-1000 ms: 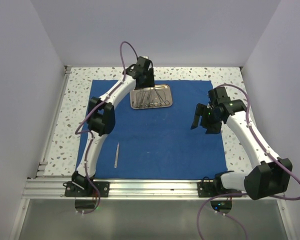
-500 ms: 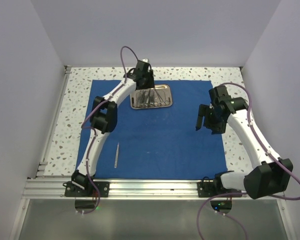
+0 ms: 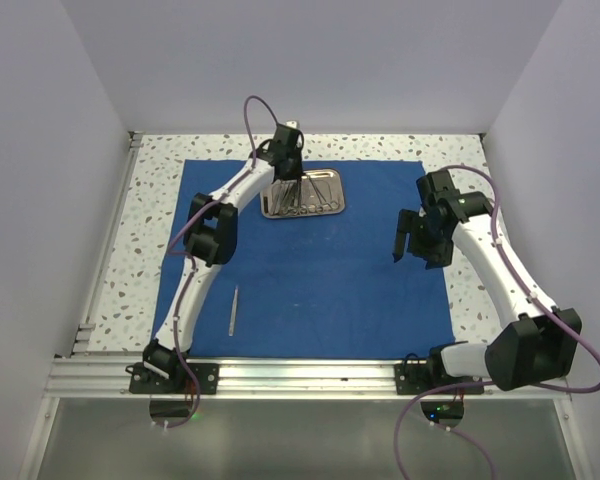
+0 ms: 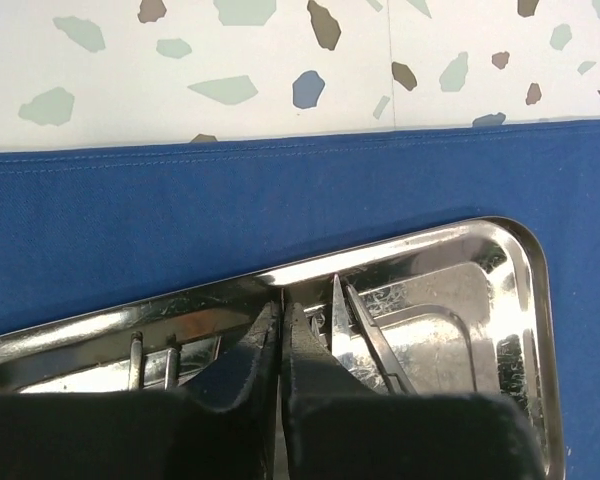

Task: Open and lay out the surgical kit
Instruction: Pick up the medical item from the container, then place the medical item in the surgical kit.

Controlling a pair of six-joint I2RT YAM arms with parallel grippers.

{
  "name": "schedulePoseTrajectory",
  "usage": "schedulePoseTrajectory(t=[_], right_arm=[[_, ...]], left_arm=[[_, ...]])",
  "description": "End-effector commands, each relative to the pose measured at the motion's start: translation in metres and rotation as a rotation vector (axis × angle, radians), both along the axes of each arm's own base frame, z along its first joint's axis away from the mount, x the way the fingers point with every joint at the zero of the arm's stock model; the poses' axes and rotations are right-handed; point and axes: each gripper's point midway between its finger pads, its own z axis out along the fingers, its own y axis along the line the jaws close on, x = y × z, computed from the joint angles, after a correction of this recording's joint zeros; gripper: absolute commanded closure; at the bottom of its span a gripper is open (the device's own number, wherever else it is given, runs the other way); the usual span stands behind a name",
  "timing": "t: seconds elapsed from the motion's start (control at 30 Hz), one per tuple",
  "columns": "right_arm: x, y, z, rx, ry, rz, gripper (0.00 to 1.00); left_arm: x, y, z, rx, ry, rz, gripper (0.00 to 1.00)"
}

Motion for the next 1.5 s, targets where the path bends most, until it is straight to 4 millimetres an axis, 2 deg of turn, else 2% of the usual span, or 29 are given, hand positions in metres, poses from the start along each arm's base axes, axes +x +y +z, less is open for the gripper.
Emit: schedulePoseTrajectory(t=[0.0, 0.1, 0.17, 0.3, 0.4, 0.47, 0.5, 0.6, 0.7, 0.73, 0.77, 0.8, 0.83, 0.87, 0.9, 0.93, 0.97, 1.0, 1.03, 1.07, 1.13, 1.17, 1.2, 1.27, 1.37, 1.43, 1.47], right_arm=[[0.001, -0.004, 0.007, -0.008, -0.028, 0.003, 0.24], [-0.001, -0.003, 0.005, 0.008, -0.028, -0.001, 0.24], [-0.002, -0.001, 0.005, 0.019, -0.03, 0.002, 0.24], [-0.003, 0.003, 0.006, 0.047, -0.045, 0.001, 0.24], [-0.005, 0.008, 0.004, 0.074, -0.044, 0.005, 0.24], [-0.004, 0.011, 0.003, 0.091, -0.047, 0.006, 0.25], [-0.006, 0.014, 0.003, 0.107, -0.042, 0.01, 0.25], [-0.006, 0.018, 0.002, 0.133, -0.046, 0.016, 0.25], [-0.007, 0.021, 0.0, 0.147, -0.049, 0.024, 0.25], [-0.007, 0.022, -0.002, 0.154, -0.046, 0.026, 0.25], [-0.007, 0.023, -0.003, 0.158, -0.046, 0.028, 0.25], [-0.008, 0.023, -0.005, 0.162, -0.043, 0.029, 0.25], [-0.008, 0.024, -0.005, 0.168, -0.043, 0.03, 0.25], [-0.008, 0.024, -0.006, 0.169, -0.041, 0.029, 0.25], [-0.008, 0.025, -0.007, 0.172, -0.039, 0.031, 0.25], [-0.007, 0.026, -0.008, 0.176, -0.04, 0.029, 0.25], [-0.006, 0.026, -0.008, 0.179, -0.042, 0.029, 0.25], [-0.007, 0.027, -0.009, 0.179, -0.037, 0.03, 0.25], [-0.006, 0.027, -0.009, 0.183, -0.039, 0.031, 0.25], [-0.006, 0.029, -0.01, 0.191, -0.039, 0.032, 0.25], [-0.006, 0.03, -0.015, 0.194, -0.034, 0.036, 0.25], [-0.006, 0.03, -0.016, 0.197, -0.03, 0.035, 0.25], [-0.008, 0.03, -0.019, 0.196, -0.021, 0.036, 0.25], [-0.009, 0.03, -0.023, 0.197, -0.012, 0.039, 0.25], [-0.01, 0.029, -0.026, 0.189, -0.007, 0.044, 0.25], [-0.011, 0.028, -0.028, 0.183, -0.004, 0.046, 0.25], [-0.011, 0.028, -0.028, 0.181, -0.004, 0.045, 0.25]], left_arm=[[0.013, -0.002, 0.023, 0.0, -0.072, 0.004, 1.0], [0.013, 0.001, 0.029, 0.009, -0.078, 0.004, 1.0], [0.013, 0.004, 0.042, 0.015, -0.094, 0.008, 1.0], [0.013, 0.009, 0.079, -0.011, -0.139, 0.023, 1.0], [0.012, 0.011, 0.128, -0.048, -0.206, 0.027, 1.0], [0.011, 0.015, 0.147, -0.063, -0.229, 0.031, 1.0], [0.007, 0.017, 0.164, -0.072, -0.244, 0.033, 1.0], [-0.004, 0.023, 0.189, -0.093, -0.264, 0.041, 1.0], [-0.022, 0.031, 0.2, -0.096, -0.264, 0.047, 1.0], [-0.028, 0.035, 0.2, -0.091, -0.254, 0.052, 1.0], [-0.041, 0.039, 0.18, -0.066, -0.197, 0.051, 1.0], [-0.053, 0.044, 0.192, -0.066, -0.202, 0.049, 1.0], [-0.064, 0.049, 0.187, -0.039, -0.183, 0.057, 1.0], [-0.086, 0.058, 0.151, 0.013, -0.098, 0.058, 1.0], [-0.104, 0.065, 0.167, 0.015, -0.118, 0.063, 1.0], [-0.12, 0.07, 0.158, 0.044, -0.1, 0.066, 1.0], [-0.15, 0.081, 0.12, 0.094, -0.012, 0.06, 1.0], [-0.169, 0.087, 0.13, 0.083, -0.021, 0.064, 1.0], [-0.187, 0.087, 0.121, 0.096, 0.004, 0.052, 1.0], [-0.217, 0.098, 0.103, 0.118, 0.052, 0.047, 1.0], [-0.247, 0.1, 0.086, 0.124, 0.093, 0.047, 1.0], [-0.267, 0.108, 0.062, 0.145, 0.139, 0.044, 1.0], [-0.276, 0.11, 0.064, 0.135, 0.13, 0.043, 1.0], [-0.297, 0.116, 0.049, 0.143, 0.167, 0.056, 1.0], [-0.312, 0.119, 0.035, 0.15, 0.198, 0.065, 1.0], [-0.316, 0.118, 0.031, 0.154, 0.207, 0.062, 1.0], [-0.316, 0.118, 0.031, 0.155, 0.211, 0.062, 0.89]])
